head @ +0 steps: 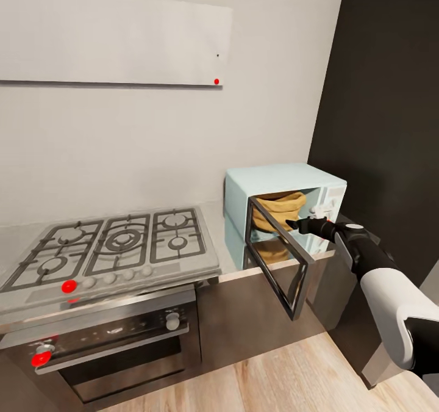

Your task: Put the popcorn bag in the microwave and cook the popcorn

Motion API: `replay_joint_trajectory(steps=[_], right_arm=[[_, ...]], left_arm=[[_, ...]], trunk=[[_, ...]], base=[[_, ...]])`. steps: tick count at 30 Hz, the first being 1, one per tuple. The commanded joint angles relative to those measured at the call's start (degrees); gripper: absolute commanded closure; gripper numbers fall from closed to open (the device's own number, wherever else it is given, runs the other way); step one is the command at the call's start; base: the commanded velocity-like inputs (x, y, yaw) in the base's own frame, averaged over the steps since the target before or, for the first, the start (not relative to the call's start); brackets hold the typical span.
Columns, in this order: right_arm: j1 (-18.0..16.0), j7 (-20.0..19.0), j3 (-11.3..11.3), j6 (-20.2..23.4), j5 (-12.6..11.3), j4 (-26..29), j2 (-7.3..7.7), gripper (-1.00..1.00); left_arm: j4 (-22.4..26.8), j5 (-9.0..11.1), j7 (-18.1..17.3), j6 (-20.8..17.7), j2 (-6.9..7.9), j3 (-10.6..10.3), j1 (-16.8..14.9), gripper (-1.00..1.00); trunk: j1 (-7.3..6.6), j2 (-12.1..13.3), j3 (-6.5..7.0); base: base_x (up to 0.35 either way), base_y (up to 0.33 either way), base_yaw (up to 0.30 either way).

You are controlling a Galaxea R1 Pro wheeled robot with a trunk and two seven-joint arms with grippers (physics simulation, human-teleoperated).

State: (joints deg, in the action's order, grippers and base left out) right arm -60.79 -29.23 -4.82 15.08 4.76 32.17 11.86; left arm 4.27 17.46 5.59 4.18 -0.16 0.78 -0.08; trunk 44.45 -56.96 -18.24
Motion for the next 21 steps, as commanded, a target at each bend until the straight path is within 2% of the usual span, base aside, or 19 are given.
replay_joint_trajectory(steps=[1, 13, 21], right_arm=[[-0.03, -0.39, -0.37, 0.33, 0.5, 0.08, -0.09, -1.0], [-0.03, -0.04, -0.37, 0.63, 0.56, 0.04, -0.23, -1.0], [-0.03, -0.16, -0.37, 0.22, 0.68, -0.39, -0.42, -1.0]], left_arm=[[0.03, 0.21, 0.13, 0.13, -0.02, 0.07, -0.01, -1.0], [0.03, 0.21, 0.06, 0.13, 0.03, 0.03, -0.01, -1.0], [0.01, 0.21, 0.04, 0.13, 0.07, 0.02, -0.01, -1.0]], trunk=[[0.0, -0.05, -0.07], [0.0, -0.05, -0.07], [0.0, -0.05, -0.07]], base=[[0.0, 0.0, 0.0], [0.009, 0.0, 0.0], [0.294, 0.0, 0.0]])
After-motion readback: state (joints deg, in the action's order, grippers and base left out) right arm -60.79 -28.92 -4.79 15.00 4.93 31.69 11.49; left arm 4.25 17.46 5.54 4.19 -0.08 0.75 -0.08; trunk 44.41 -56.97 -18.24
